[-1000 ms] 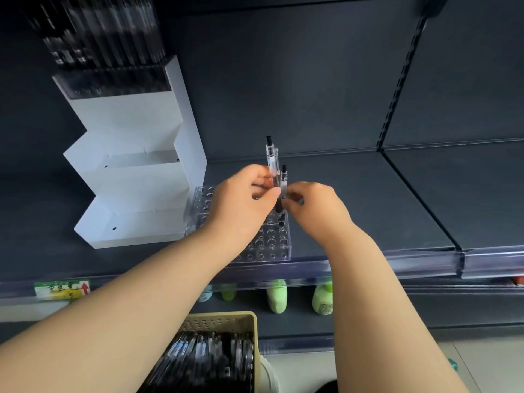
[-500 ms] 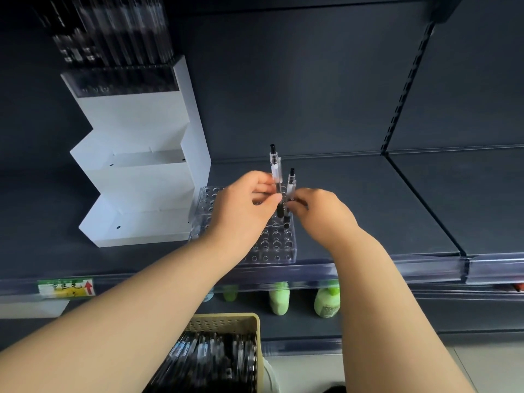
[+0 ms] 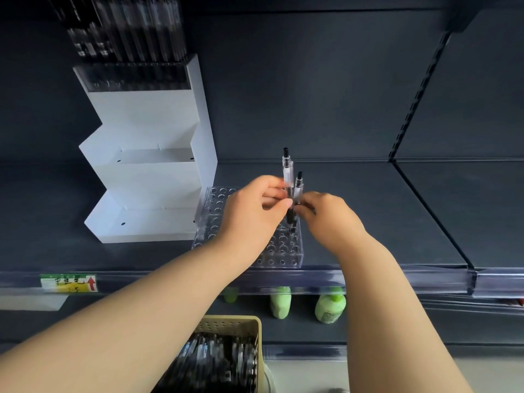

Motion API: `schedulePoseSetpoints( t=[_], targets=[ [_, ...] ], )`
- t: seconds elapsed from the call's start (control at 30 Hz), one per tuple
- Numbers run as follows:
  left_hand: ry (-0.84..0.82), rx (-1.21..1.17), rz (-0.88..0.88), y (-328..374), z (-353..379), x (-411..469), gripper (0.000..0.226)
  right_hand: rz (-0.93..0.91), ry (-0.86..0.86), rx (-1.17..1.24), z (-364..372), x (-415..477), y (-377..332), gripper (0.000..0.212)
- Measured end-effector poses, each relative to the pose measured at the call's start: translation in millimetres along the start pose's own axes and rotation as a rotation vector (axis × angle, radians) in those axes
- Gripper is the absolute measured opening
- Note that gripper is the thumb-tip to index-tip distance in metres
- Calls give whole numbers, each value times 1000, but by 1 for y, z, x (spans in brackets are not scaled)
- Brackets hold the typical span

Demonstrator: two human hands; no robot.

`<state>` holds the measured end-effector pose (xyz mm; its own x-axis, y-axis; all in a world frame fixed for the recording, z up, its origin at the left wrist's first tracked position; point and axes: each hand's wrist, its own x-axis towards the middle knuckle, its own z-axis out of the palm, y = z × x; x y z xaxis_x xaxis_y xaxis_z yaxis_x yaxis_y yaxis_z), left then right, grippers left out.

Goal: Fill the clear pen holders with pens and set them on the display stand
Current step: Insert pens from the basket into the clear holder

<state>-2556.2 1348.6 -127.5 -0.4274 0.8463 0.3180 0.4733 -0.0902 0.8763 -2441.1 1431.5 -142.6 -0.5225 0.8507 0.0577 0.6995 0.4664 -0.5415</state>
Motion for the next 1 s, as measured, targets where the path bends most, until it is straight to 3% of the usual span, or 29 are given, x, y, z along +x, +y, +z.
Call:
schedulePoseSetpoints(
  t=[0.2,0.63,1.0],
  targets=[
    [-39,-18,-8,-1,4,0,34,23,46,-24,-12,-3,2,37],
    [-167,218,-129,-14,16,2,16,67,29,-33,-13,-8,10,33],
    [-171,361,-79,-11,18,-2,11,89,5,-33,-14,-10,11,33]
  ],
)
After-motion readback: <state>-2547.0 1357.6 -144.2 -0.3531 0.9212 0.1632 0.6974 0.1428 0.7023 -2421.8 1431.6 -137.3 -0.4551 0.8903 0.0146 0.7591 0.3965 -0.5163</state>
